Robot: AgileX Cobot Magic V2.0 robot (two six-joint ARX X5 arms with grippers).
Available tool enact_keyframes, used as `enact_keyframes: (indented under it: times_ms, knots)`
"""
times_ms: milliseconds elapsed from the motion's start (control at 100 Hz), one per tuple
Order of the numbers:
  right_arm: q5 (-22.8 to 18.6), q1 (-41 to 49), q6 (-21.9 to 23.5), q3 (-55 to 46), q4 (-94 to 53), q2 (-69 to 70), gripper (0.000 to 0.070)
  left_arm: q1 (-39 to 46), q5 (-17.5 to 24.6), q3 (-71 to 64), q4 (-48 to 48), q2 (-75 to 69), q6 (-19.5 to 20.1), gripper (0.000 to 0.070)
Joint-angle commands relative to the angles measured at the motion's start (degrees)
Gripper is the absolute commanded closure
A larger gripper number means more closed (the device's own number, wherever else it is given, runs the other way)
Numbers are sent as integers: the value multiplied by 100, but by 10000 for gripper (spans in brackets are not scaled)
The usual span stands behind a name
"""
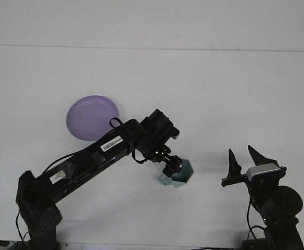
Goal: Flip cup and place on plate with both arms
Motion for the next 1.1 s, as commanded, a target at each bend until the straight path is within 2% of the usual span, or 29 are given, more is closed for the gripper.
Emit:
enact_keyframes:
  times_ms: [0, 100, 310, 450, 500, 590, 600, 630, 890, 1090]
  knots:
    - [15, 4, 83, 26, 68, 9, 298, -87, -72, 175, 9, 236, 26, 267]
    - [15, 4, 85, 26, 66, 9, 297, -133, -223, 219, -15, 444, 26, 267]
    - [15, 4, 98, 26, 68, 9, 297, -142, -238, 221, 11, 828, 26, 268]
    - [15, 4, 98, 26, 68, 9, 297, -170, -240, 221, 87, 940, 31, 298]
    - [15, 4, 98, 26, 66, 9, 297, -192, -240, 221, 136, 942, 52, 395]
    - [15, 4, 98, 26, 66, 9, 297, -245, -238, 221, 227, 942, 136, 687]
    - [15, 4, 98, 26, 66, 9, 297, -251, -238, 221, 232, 942, 149, 700]
    - [15, 4, 96, 26, 66, 9, 298, -267, -238, 221, 247, 942, 160, 684]
    - [17, 4, 96, 26, 66, 9, 297, -291, -249, 271, 177, 938, 153, 688]
    - [17, 4, 96, 26, 63, 9, 297, -55, -944, 787, -612, 933, 260, 688]
